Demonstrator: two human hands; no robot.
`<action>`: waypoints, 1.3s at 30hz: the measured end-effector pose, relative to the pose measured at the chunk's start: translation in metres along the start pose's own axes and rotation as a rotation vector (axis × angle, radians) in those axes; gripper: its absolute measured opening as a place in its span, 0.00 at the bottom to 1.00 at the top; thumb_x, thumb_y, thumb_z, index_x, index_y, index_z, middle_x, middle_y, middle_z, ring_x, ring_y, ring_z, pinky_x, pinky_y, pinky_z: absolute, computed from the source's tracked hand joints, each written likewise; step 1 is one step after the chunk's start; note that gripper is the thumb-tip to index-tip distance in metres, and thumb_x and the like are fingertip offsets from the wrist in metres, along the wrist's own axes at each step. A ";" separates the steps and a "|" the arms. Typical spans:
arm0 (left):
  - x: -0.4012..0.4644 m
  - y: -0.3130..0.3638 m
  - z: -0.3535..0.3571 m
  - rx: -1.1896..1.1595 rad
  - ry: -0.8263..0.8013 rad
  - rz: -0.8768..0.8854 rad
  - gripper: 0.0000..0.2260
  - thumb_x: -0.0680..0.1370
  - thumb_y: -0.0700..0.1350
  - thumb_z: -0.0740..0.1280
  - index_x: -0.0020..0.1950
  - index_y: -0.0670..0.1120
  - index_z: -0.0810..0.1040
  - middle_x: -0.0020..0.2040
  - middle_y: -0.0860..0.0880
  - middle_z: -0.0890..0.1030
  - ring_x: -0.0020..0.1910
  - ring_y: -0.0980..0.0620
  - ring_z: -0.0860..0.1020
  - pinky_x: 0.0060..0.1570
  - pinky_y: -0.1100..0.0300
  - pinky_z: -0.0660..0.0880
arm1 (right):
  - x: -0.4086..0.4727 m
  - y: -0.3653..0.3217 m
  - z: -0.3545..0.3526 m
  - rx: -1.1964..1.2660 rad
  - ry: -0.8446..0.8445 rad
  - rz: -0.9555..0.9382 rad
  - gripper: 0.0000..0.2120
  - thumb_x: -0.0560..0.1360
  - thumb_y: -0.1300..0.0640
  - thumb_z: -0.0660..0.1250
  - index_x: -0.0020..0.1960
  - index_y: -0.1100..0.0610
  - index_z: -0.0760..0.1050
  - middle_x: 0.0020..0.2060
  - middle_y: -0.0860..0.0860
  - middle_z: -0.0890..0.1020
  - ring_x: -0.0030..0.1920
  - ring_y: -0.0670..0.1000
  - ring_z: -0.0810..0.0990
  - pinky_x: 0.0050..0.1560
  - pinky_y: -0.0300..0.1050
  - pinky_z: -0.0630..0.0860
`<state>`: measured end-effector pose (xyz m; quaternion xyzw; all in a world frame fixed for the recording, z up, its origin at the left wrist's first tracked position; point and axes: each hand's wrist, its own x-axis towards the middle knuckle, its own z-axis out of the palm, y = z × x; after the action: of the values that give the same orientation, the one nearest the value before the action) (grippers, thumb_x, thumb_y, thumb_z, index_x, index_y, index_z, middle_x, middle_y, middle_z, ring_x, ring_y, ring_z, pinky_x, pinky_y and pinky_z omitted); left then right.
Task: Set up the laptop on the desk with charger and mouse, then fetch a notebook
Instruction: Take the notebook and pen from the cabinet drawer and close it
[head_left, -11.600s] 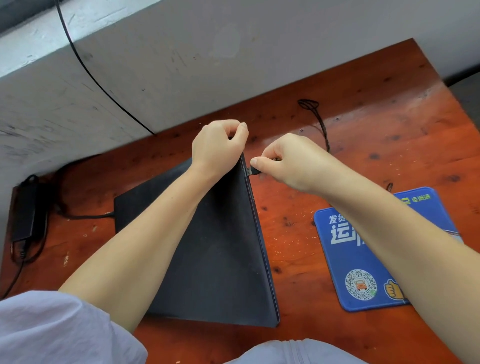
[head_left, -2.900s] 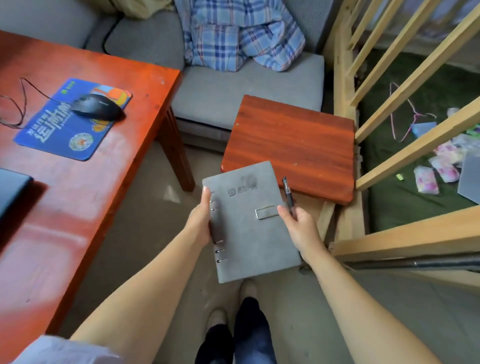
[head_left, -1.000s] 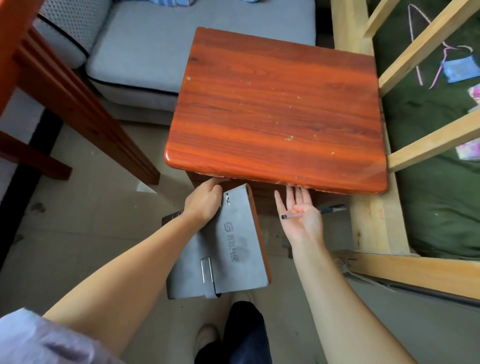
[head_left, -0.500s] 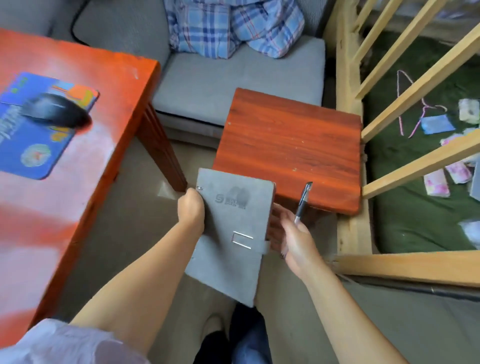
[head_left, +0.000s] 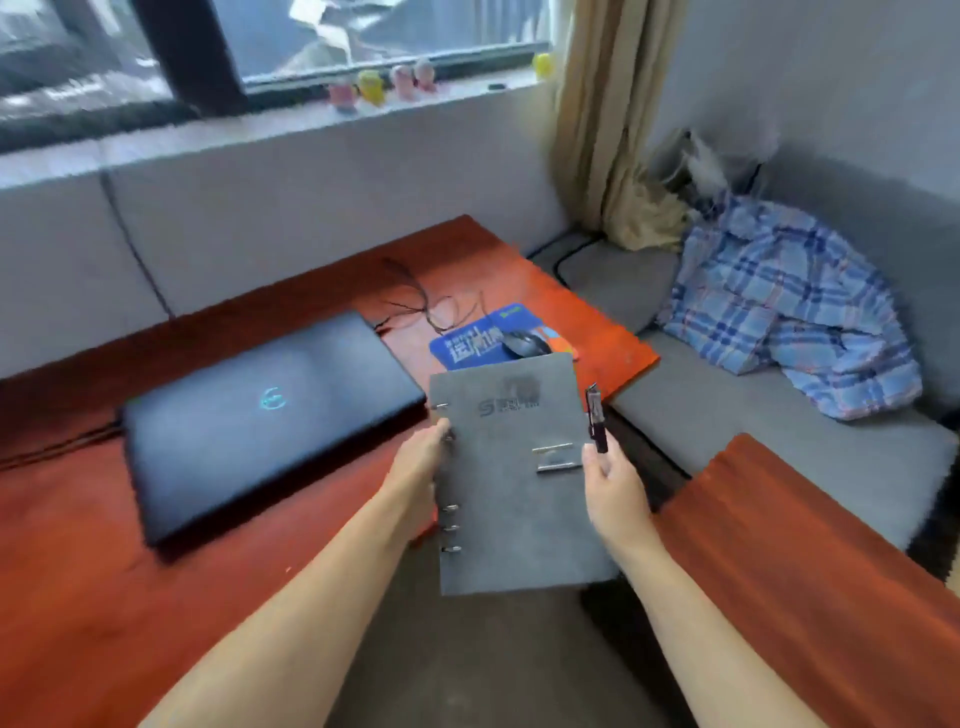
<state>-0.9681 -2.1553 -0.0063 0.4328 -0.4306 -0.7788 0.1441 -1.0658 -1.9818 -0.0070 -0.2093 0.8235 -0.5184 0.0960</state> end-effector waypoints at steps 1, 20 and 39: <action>-0.010 0.005 -0.025 -0.011 0.003 0.069 0.08 0.78 0.42 0.61 0.48 0.44 0.80 0.45 0.47 0.83 0.33 0.55 0.83 0.33 0.62 0.79 | 0.001 -0.011 0.020 0.018 -0.069 -0.022 0.16 0.80 0.60 0.57 0.67 0.59 0.70 0.48 0.55 0.82 0.48 0.50 0.78 0.40 0.28 0.65; -0.111 -0.011 -0.433 0.263 0.950 0.103 0.09 0.75 0.41 0.64 0.53 0.47 0.80 0.49 0.44 0.84 0.49 0.42 0.81 0.54 0.48 0.78 | -0.159 -0.151 0.373 -0.307 -0.983 -0.126 0.09 0.76 0.67 0.53 0.48 0.62 0.72 0.51 0.63 0.79 0.52 0.62 0.76 0.44 0.44 0.67; -0.084 -0.012 -0.447 0.399 0.875 0.072 0.23 0.79 0.37 0.58 0.74 0.43 0.61 0.75 0.47 0.65 0.74 0.48 0.63 0.73 0.55 0.59 | -0.152 -0.153 0.411 -0.357 -0.796 -0.146 0.07 0.77 0.63 0.55 0.42 0.60 0.68 0.46 0.60 0.75 0.47 0.60 0.74 0.42 0.46 0.65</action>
<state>-0.5608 -2.3420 -0.0839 0.7239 -0.4852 -0.4204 0.2526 -0.7385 -2.3064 -0.0618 -0.4635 0.7820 -0.2525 0.3315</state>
